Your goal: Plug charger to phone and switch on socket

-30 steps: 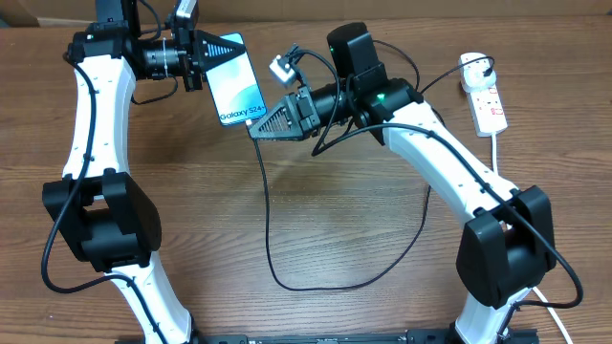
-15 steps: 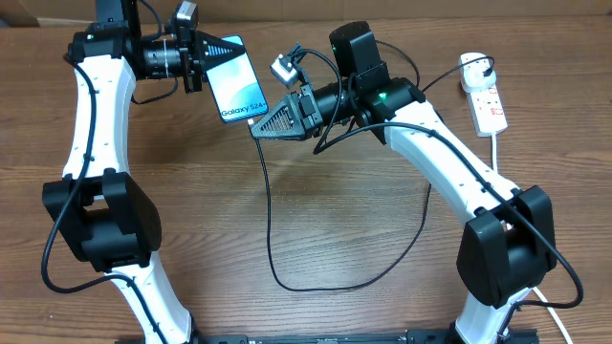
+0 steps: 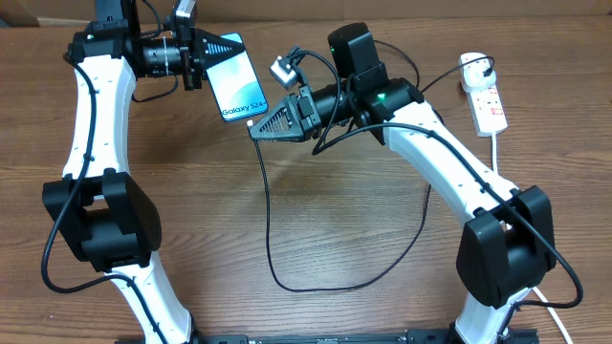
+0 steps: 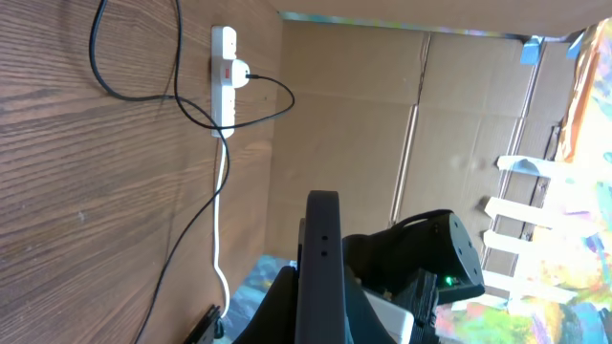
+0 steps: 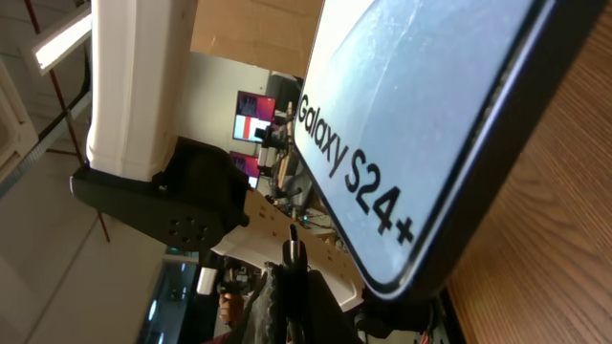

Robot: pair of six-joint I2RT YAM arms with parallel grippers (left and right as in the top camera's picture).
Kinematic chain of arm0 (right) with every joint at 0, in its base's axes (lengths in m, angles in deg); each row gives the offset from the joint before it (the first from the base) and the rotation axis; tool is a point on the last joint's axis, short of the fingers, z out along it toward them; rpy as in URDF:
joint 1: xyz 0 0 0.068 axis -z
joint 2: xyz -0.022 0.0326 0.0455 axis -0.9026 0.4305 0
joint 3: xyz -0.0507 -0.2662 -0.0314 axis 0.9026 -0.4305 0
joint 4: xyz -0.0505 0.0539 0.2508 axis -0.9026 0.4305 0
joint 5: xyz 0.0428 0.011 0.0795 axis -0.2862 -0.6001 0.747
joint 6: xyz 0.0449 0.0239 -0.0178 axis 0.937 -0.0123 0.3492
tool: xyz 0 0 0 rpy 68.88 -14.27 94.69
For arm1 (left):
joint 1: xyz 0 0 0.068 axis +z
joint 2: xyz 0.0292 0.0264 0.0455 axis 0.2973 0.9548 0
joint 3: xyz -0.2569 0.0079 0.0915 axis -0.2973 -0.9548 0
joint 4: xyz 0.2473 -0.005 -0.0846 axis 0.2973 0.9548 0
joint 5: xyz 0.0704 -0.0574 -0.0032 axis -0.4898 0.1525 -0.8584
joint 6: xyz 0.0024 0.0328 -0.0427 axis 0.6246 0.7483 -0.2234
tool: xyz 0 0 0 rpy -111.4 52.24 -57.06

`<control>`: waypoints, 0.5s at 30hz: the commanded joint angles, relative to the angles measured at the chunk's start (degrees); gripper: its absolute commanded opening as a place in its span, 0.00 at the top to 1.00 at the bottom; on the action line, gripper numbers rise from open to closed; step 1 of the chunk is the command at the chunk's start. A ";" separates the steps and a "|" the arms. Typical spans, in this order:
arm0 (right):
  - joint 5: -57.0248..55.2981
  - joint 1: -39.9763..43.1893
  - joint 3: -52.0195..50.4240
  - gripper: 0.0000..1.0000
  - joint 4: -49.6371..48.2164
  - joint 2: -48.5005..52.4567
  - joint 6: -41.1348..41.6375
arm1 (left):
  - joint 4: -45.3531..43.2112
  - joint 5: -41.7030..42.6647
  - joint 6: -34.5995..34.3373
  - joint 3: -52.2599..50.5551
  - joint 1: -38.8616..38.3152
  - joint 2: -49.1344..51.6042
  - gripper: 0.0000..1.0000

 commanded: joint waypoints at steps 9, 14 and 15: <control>-2.34 -1.33 -0.11 0.96 0.09 0.46 -0.24 | -0.79 4.90 4.00 1.27 -0.33 -1.09 0.95; -2.29 -1.33 -0.11 0.96 -0.20 0.90 -0.22 | -0.68 6.91 8.55 1.27 -0.33 -1.09 0.96; -2.29 -1.27 -0.11 0.96 -0.55 0.90 -0.22 | -0.59 6.93 8.66 1.27 -0.33 -1.09 0.96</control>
